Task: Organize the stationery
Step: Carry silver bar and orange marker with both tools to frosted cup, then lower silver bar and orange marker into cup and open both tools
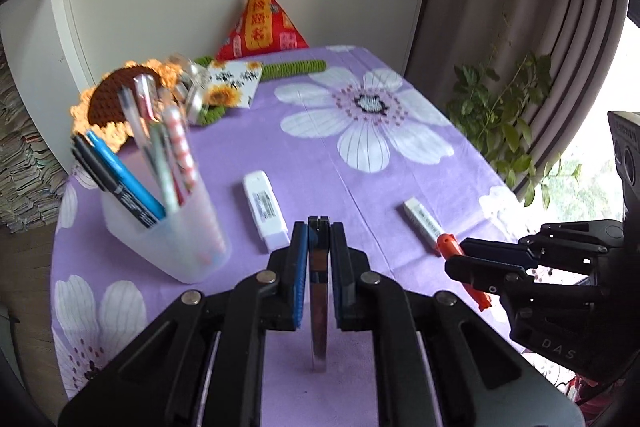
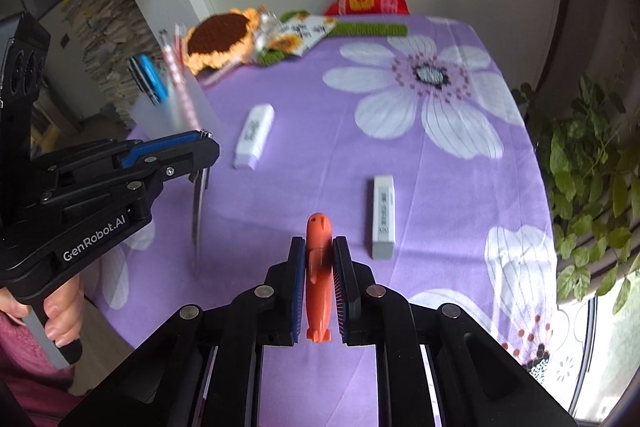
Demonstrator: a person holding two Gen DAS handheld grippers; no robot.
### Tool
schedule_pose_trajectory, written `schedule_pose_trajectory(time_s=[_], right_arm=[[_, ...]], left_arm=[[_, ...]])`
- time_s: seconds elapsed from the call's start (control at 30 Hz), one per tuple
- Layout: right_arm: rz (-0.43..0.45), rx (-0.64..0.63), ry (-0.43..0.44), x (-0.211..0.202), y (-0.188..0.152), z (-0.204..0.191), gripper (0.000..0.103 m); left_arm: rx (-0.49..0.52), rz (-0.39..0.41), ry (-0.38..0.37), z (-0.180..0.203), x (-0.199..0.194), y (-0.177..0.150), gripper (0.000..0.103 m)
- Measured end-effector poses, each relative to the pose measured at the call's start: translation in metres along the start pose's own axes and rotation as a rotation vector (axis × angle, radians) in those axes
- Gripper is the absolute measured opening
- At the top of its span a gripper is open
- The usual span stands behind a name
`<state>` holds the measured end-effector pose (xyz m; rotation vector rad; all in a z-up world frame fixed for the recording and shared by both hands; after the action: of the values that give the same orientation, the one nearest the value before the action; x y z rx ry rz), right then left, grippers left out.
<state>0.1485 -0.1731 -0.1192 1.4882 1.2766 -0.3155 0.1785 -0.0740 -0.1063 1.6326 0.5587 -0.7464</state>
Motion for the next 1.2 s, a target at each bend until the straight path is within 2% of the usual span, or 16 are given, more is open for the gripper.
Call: schedule_pose_trajectory(time_s=[0.17,0.47,0.7,0.97,1.2], right_arm=[[0.063,-0.035,0.030,-0.011,0.020,-0.020,0.014],[0.112,-0.072,0.070,-0.013,0.046,-0.053,0.014],[0.138,-0.097,0.085,-0.018,0.065,-0.069,0.014],[0.198,-0.145,0.229,-0.013,0.111,-0.116,0.014],[0.256,-0.103,0.361,0.001,0.147,-0.145,0.014]], left_arm=[[-0.053,0.058,0.000,-0.021,-0.020,0.013,0.009],[-0.116,0.131,0.003,-0.049,-0.048,0.036,0.009],[-0.137,0.209,0.078,-0.082,-0.066,0.058,0.009],[-0.200,0.238,0.136,-0.117,-0.069,0.080,0.009],[-0.216,0.230,0.147,-0.128,-0.059,0.082,0.009]])
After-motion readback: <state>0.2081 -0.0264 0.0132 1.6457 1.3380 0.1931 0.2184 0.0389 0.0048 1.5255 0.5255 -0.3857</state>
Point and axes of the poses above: each gripper's, at about its wrist camera, not at the fingertips, and x roughly the way its jaws point, z to its right, y to its top, the point moved 9 cm from there along x, roughly the way its jaws point, and after that the axes turned 12 degrees about y, right-handed, at the moved point
